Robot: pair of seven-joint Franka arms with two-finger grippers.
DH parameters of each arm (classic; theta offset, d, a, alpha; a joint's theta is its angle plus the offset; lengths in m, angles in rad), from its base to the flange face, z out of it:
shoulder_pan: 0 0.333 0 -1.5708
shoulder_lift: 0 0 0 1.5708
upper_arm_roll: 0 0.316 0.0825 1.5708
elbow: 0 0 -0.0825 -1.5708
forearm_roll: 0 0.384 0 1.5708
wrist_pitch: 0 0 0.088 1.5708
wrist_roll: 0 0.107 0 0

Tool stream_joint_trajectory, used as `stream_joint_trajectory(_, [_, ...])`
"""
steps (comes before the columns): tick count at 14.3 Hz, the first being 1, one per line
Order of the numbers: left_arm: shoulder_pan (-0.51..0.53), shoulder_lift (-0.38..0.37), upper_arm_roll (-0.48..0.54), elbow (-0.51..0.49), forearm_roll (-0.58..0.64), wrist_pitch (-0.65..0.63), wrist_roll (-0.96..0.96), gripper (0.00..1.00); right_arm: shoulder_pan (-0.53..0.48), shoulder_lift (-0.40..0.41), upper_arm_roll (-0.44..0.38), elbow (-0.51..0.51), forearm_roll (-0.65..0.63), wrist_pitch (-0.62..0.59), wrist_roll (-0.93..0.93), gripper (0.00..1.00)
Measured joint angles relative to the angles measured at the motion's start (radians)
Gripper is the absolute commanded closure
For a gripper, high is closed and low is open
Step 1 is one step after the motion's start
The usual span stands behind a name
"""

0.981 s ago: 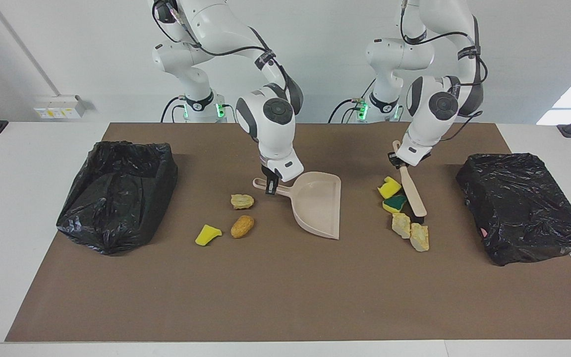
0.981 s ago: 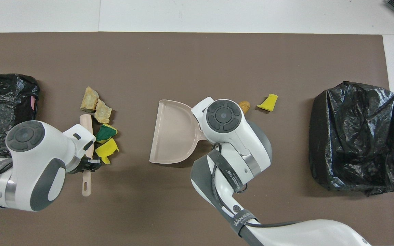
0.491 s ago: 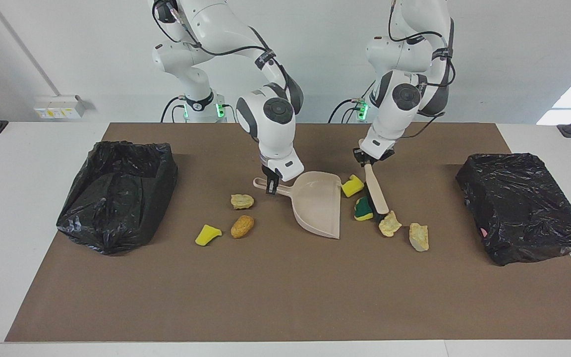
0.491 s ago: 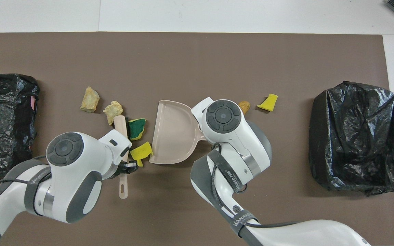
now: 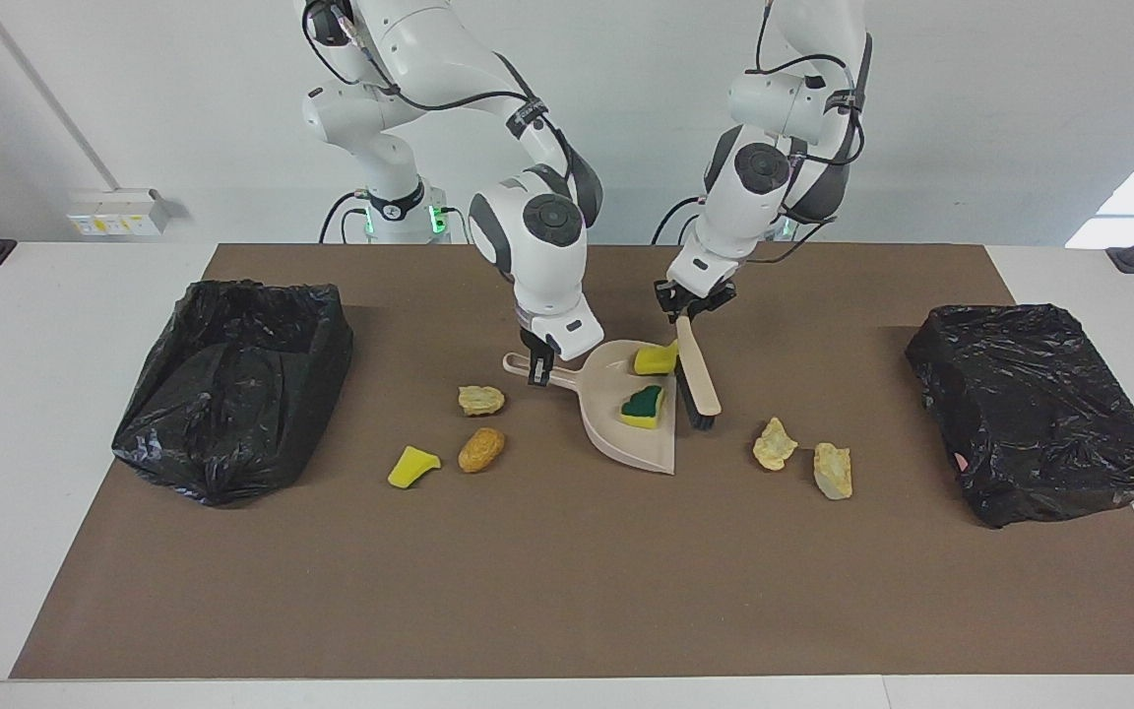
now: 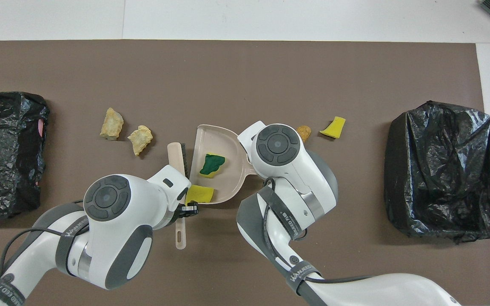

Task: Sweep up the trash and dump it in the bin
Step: 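Sweep sponge pieces into the dustpan with the left gripper's brush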

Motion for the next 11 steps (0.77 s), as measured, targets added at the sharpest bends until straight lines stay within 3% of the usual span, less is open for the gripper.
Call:
stream_joint_trajectory(5, [0.076, -0.004, 0.027, 0.136, 0.035, -0.207, 0.014, 1.0, 0.0, 0.0, 0.0, 0.0, 0.0, 0.0, 0.0, 1.0])
stream_joint_trajectory(11, [0.271, 0.008, 0.042, 0.146, 0.271, -0.183, 0.185, 1.0, 0.0, 0.0, 0.0, 0.0, 0.0, 0.0, 0.0, 1.0])
